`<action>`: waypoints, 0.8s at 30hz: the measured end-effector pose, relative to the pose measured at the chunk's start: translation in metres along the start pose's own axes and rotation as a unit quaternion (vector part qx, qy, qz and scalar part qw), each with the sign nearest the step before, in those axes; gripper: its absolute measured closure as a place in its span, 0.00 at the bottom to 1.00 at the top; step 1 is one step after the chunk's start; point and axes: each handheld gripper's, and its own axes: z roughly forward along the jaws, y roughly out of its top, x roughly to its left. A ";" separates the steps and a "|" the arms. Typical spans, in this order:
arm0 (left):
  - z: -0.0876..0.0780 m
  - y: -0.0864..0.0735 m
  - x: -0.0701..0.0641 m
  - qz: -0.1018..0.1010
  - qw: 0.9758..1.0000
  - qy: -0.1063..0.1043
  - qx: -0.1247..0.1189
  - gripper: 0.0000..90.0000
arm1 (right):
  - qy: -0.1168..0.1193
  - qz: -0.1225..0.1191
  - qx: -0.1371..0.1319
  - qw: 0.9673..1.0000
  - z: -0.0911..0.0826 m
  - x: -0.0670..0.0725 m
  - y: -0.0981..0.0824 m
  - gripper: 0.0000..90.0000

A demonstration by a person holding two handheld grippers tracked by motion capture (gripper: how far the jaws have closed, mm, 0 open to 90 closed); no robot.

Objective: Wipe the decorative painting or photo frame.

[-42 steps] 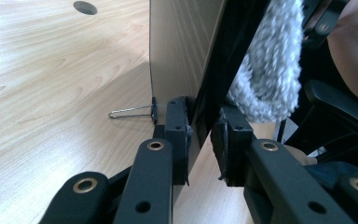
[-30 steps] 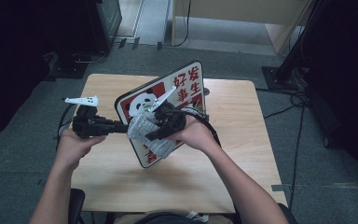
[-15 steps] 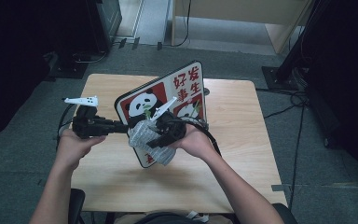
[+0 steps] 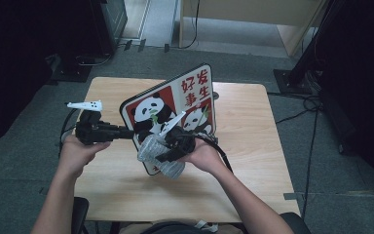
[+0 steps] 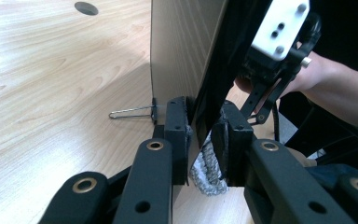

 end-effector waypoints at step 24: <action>0.000 0.000 0.001 -0.003 1.000 0.004 -0.004 0.85 | 0.012 0.009 0.042 0.999 0.037 -0.002 -0.036 0.72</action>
